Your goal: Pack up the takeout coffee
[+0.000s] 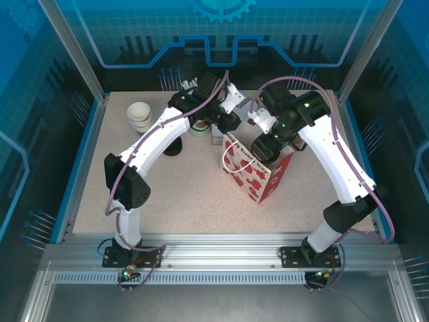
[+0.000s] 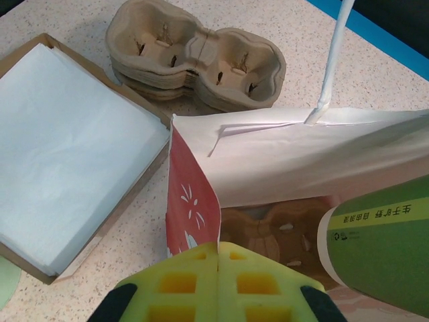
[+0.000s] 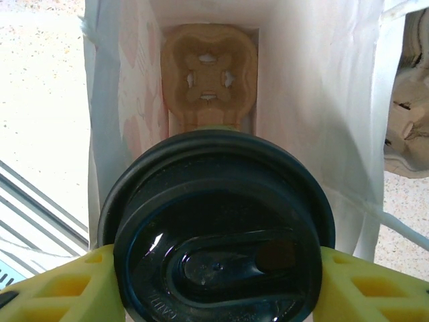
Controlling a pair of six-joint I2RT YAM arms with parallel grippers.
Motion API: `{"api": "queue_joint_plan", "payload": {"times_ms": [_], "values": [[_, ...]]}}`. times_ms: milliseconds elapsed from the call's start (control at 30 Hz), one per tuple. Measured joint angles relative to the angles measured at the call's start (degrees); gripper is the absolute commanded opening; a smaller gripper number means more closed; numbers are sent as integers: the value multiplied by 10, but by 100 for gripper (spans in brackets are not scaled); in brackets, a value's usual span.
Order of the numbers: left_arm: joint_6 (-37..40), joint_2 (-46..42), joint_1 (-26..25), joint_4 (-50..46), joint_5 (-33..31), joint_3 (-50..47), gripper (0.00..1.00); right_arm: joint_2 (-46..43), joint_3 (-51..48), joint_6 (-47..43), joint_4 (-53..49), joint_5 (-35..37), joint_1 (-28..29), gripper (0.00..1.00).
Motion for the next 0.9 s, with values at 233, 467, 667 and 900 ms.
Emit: {"api": "queue_joint_plan", "payload": {"times_ms": [233, 467, 667, 900], "values": [[0, -1, 2, -3, 2, -2, 4, 8, -23, -2, 3, -5, 0, 46], [0, -13, 2, 5, 10, -23, 5, 21, -35, -4, 12, -5, 0, 46], [0, -23, 2, 14, 11, -39, 6, 30, -48, -6, 20, -5, -2, 44], [0, -27, 2, 20, 13, -46, 6, 30, -69, -9, 34, -5, -3, 44]]}}
